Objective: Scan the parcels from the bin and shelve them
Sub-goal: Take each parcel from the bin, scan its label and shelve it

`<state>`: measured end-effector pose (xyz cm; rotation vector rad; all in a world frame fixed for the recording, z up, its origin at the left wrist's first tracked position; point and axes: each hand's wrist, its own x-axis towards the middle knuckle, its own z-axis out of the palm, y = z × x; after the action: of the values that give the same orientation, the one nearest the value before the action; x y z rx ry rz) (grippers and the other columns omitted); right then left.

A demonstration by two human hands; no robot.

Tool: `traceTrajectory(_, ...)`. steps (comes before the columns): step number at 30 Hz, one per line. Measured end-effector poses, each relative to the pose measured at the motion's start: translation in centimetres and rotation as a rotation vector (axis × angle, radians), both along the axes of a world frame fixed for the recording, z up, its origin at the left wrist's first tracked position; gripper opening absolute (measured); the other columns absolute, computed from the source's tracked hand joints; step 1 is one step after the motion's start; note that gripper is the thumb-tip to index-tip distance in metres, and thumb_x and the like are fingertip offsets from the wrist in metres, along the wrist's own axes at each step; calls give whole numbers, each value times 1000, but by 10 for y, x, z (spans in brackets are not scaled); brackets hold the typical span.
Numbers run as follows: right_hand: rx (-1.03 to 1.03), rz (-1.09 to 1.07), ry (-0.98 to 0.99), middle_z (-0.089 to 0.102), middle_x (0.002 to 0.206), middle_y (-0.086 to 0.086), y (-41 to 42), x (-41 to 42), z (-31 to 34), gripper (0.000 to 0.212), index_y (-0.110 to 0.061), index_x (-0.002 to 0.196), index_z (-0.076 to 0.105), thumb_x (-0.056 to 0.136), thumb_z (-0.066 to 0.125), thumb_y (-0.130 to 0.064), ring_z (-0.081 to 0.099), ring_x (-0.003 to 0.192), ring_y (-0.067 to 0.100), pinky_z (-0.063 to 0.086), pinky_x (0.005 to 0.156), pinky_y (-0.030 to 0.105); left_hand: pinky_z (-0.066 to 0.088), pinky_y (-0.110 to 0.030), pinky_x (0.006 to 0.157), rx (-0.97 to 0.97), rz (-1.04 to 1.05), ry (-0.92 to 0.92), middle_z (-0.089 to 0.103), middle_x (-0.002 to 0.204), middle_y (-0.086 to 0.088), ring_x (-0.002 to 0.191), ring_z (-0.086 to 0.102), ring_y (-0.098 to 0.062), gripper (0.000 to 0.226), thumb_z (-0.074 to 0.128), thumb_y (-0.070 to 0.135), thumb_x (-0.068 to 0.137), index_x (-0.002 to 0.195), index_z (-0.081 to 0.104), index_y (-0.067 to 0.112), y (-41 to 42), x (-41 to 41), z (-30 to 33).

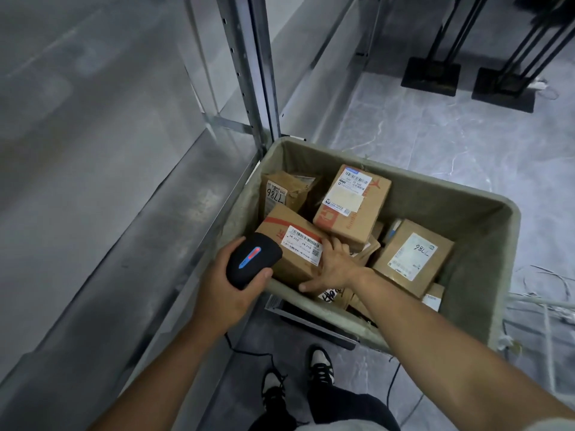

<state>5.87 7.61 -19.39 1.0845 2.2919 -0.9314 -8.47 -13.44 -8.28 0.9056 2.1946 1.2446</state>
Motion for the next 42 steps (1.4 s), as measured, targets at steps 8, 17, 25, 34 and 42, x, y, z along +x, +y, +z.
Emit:
traceTrajectory(8, -87, -57, 42, 21, 156, 6, 7, -6, -1, 120, -33, 160, 6, 69, 59, -89, 19, 140, 32, 28, 117, 51, 50, -5, 74, -1, 34, -22, 63, 119, 17, 101, 62, 14, 71, 87, 27, 77, 140, 55, 22, -10, -3, 0)
traceTrajectory(17, -345, -549, 321, 40, 151, 3, -18, 7, -18, 114, -41, 156, 12, 69, 78, -72, 44, 137, 21, 33, 118, 34, 52, -7, 76, 38, 9, -27, 64, 120, 18, 103, 63, 11, 66, 87, 23, 79, 135, 55, 28, -1, -3, 5)
traceTrajectory(25, -593, -753, 516, 51, 130, -13, -36, 8, -28, 114, -41, 159, 5, 79, 86, -39, 47, 132, 16, 35, 117, 37, 51, -7, 77, 66, 17, -13, 66, 119, 15, 102, 65, 7, 61, 86, 25, 78, 131, 57, 32, 4, -8, 7)
traceTrajectory(34, -676, -906, 625, 59, 132, -10, -50, 7, -32, 122, -58, 151, 18, 57, 97, -47, 52, 128, 14, 36, 119, 45, 51, -7, 76, 72, 4, -6, 66, 120, 15, 103, 64, 6, 65, 81, 43, 72, 131, 56, 34, 3, -11, 10)
traceTrajectory(42, -479, -848, 649, 34, 140, -2, -54, 8, -22, 115, -77, 136, 28, 43, 95, -66, 47, 130, 23, 38, 118, 50, 53, -11, 79, 64, 17, 9, 66, 120, 16, 104, 65, 5, 63, 88, 35, 77, 130, 55, 38, 0, -18, 9)
